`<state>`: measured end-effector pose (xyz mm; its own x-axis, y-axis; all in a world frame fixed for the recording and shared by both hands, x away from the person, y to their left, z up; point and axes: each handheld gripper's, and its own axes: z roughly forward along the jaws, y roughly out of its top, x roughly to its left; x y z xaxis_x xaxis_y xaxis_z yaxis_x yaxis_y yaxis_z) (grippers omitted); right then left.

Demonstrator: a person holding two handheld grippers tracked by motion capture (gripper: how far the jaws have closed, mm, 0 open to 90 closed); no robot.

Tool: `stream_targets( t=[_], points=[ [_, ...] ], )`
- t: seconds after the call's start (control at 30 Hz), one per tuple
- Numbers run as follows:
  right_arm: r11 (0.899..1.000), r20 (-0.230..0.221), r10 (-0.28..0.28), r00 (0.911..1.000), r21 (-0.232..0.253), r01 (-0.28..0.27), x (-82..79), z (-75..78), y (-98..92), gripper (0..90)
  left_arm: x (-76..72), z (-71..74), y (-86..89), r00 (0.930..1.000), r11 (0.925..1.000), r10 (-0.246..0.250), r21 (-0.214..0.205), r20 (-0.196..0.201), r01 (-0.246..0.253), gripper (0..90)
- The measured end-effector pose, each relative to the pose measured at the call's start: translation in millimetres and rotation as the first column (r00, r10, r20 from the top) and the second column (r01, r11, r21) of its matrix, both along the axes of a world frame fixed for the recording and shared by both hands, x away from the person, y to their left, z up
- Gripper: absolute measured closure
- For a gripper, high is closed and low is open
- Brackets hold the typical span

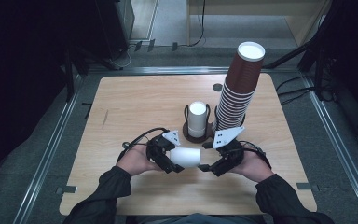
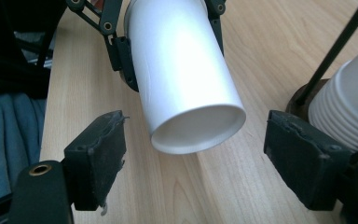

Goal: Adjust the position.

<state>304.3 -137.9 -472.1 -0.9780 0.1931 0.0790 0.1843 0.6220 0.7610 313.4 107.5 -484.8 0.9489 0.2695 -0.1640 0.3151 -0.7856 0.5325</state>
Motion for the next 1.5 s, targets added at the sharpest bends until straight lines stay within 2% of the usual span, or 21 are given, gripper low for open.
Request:
stream_targets(
  t=[0.23,0.33,0.47,0.6,0.7,0.83,0.97,1.07,1.1,1.13,1.17,1.3,1.5],
  points=[
    [0.998,0.012,0.03,0.9995,-0.047,-0.03,-1.7,-5.9,9.2,22.5,-2.8,-5.4,-11.2,0.9995,0.9991,-0.026,0.034,-0.017,0.027,24.1],
    [0.994,0.024,0.056,0.9981,-0.092,-0.054,-5.7,-10.1,14.9,22.9,-6.1,-6.7,-17.5,0.9988,0.9982,-0.043,0.04,-0.022,0.044,24.1],
    [0.99,0.032,0.085,0.9959,-0.118,-0.08,-6.9,-13.8,20.3,26.5,-7.3,-7.8,-21.0,0.9983,0.9973,-0.054,0.05,-0.021,0.055,23.7],
    [0.985,0.034,0.106,0.9938,-0.137,-0.1,-8.1,-15.9,22.6,32.9,-7.4,-8.0,-21.3,0.9986,0.9973,-0.05,0.054,-0.018,0.051,23.7],
    [0.984,0.025,0.113,0.9933,-0.142,-0.109,-6.0,-17.4,22.8,33.6,-7.1,-8.1,-21.1,0.9986,0.9972,-0.046,0.058,-0.026,0.047,23.7],
    [0.982,0.019,0.12,0.9926,-0.149,-0.116,-5.6,-17.5,23.5,34.8,-7.1,-8.4,-20.9,0.9985,0.997,-0.052,0.056,-0.019,0.052,23.8],
    [0.983,0.022,0.125,0.9919,-0.137,-0.121,-5.2,-15.8,22.9,35.3,-7.2,-5.9,-17.9,0.9983,0.9975,-0.057,0.04,-0.012,0.057,22.6],
    [0.985,0.016,0.122,0.9924,-0.123,-0.119,-5.3,-14.2,22.0,35.3,-8.2,-3.8,-16.1,0.9985,0.9983,-0.054,0.025,0.008,0.054,21.2],
    [0.986,0.011,0.121,0.9926,-0.115,-0.119,-5.0,-12.6,21.0,35.3,-8.0,-2.5,-15.1,0.9989,0.9987,-0.046,0.022,0.012,0.046,16.0],
    [0.986,0.015,0.124,0.9922,-0.112,-0.121,-4.5,-12.1,20.4,35.3,-6.5,-1.4,-13.4,0.9996,0.9997,-0.023,0.011,0.017,0.023,12.8],
    [0.986,0.015,0.124,0.9922,-0.112,-0.121,-4.5,-12.1,20.4,35.3,-6.5,-1.4,-13.4,0.9996,0.9997,-0.023,0.011,0.017,0.023,11.5],
    [0.993,0.005,0.1,0.9949,-0.064,-0.1,-1.6,-6.4,13.2,35.3,-3.1,3.7,-4.8,0.9998,0.9987,0.014,-0.048,0.015,-0.014,7.6],
    [0.996,0.005,0.081,0.9967,-0.02,-0.081,0.8,-1.2,4.8,35.2,-1.0,8.8,5.4,0.9993,0.995,0.031,-0.096,0.018,-0.03,7.6]
  ],
)
